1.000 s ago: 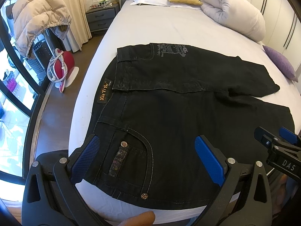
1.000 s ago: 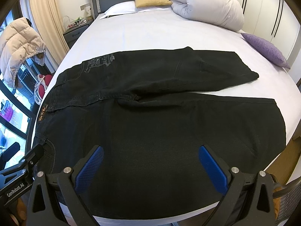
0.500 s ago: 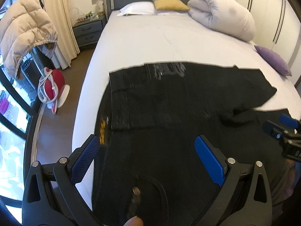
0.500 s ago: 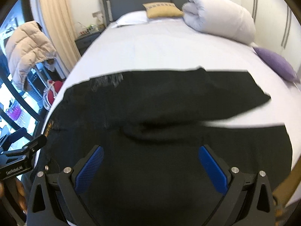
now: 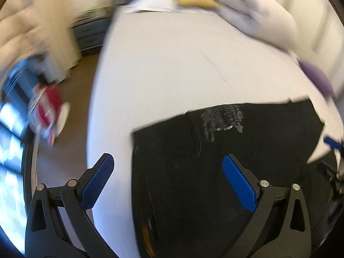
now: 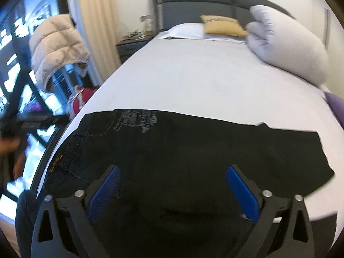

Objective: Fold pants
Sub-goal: 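Grasp the jeans waistband with the left gripper while the right gripper grasps the waistband beside it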

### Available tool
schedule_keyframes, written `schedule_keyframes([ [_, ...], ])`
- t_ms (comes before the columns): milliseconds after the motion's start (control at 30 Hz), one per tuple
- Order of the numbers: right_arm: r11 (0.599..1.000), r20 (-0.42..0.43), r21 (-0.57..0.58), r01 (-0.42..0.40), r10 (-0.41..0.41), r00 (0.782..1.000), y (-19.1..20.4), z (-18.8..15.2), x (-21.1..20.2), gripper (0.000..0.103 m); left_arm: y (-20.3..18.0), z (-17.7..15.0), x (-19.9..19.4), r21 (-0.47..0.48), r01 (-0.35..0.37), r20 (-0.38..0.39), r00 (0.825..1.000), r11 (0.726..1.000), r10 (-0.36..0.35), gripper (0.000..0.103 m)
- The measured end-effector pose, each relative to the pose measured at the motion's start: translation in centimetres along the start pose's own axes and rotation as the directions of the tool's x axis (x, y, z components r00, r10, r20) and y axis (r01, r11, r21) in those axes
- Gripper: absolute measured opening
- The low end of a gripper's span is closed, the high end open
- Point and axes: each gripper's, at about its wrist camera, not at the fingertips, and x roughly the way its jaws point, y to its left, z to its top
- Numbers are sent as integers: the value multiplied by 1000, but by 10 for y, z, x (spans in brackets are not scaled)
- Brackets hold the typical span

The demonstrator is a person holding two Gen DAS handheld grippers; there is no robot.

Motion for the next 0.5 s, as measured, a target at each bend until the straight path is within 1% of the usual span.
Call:
schedule_keyframes([
  [33,1000,-12,-13,-17,17,1000,-2,3,5,93,1,15,16,56,28,-42,999,998,-25,103],
  [67,999,-24,-20,-28,28,999,-5,4,10,90,3,27,29,92,70,-75,995,993,-63,103],
  [133,997,-47,-34,-68,66,997,-10,8,19,88,5,49,58,153,171,-158,977,973,-146,103],
  [200,993,-56,-52,-105,102,993,-12,9,25,87,4,59,74,193,194,-191,969,962,-157,103],
  [233,991,-59,-66,-114,110,992,-13,10,28,87,4,64,84,205,225,-219,959,953,-180,103],
  [267,988,-66,-82,-127,122,990,-14,11,32,86,3,68,92,208,265,-245,946,942,-212,103],
  [333,984,-81,-94,-149,141,987,-16,12,39,83,4,76,111,208,320,-294,922,924,-253,102],
  [400,981,-103,-95,-171,161,981,-19,12,48,79,1,76,126,196,383,-354,886,903,-299,101],
  [433,979,-115,-93,-182,171,978,-21,12,53,77,0,76,136,197,399,-385,871,895,-304,100],
  [500,977,-130,-95,-191,178,975,-23,13,60,76,-2,75,149,211,410,-428,855,887,-293,95],
])
